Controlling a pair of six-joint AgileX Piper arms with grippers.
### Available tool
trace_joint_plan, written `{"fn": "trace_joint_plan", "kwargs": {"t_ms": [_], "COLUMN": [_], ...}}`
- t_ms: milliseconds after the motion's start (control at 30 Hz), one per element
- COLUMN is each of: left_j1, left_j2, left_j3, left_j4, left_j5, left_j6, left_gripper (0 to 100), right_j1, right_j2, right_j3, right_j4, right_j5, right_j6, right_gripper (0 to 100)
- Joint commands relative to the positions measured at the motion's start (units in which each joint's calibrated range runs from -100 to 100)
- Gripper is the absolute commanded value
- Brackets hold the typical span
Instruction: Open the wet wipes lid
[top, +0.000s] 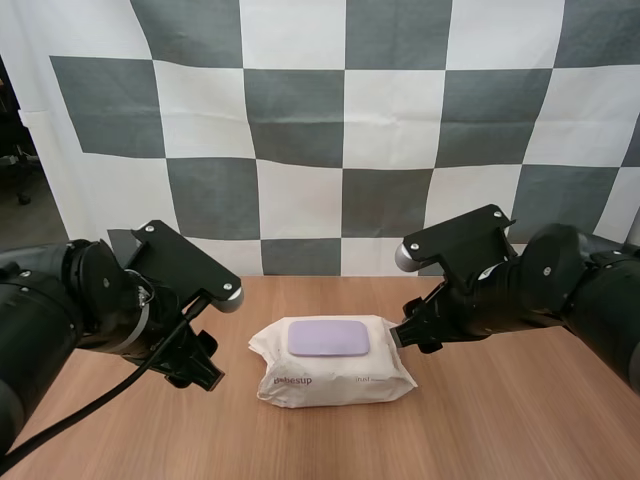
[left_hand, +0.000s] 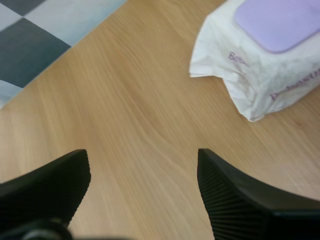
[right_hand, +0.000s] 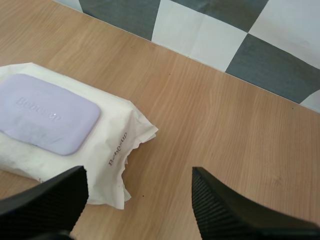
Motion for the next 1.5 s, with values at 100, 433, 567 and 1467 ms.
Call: {"fn": "trace_joint_plan", "kwargs": {"t_ms": [100, 433, 567, 1467], "left_j1": [0.02, 0.02, 0.02, 0.02], "left_j2": [0.2, 7.8, 10.6, 26.7], "left_j3": [2.4, 7.7, 7.8, 14.8], "left_j4": [-12.8, -14.3, -19.0, -47.0], "left_j5": [-0.6, -10.5, -11.5, -21.9], "left_j6": [14.3, 20.9, 23.9, 52.1], "left_gripper": [100, 100, 100, 100], "right_j1": [0.0, 0.0, 0.0, 0.0], "right_j2": [0.1, 0.1, 0.1, 0.1], "right_j3": [0.0, 0.0, 0.0, 0.0], "right_j4": [-0.8, -2.8, -2.8, -2.8], "right_j5": [0.9, 0.9, 0.9, 0.9], "right_j6": [-3.7, -4.7, -5.3, -5.4], "right_gripper": [100, 100, 100, 100]}}
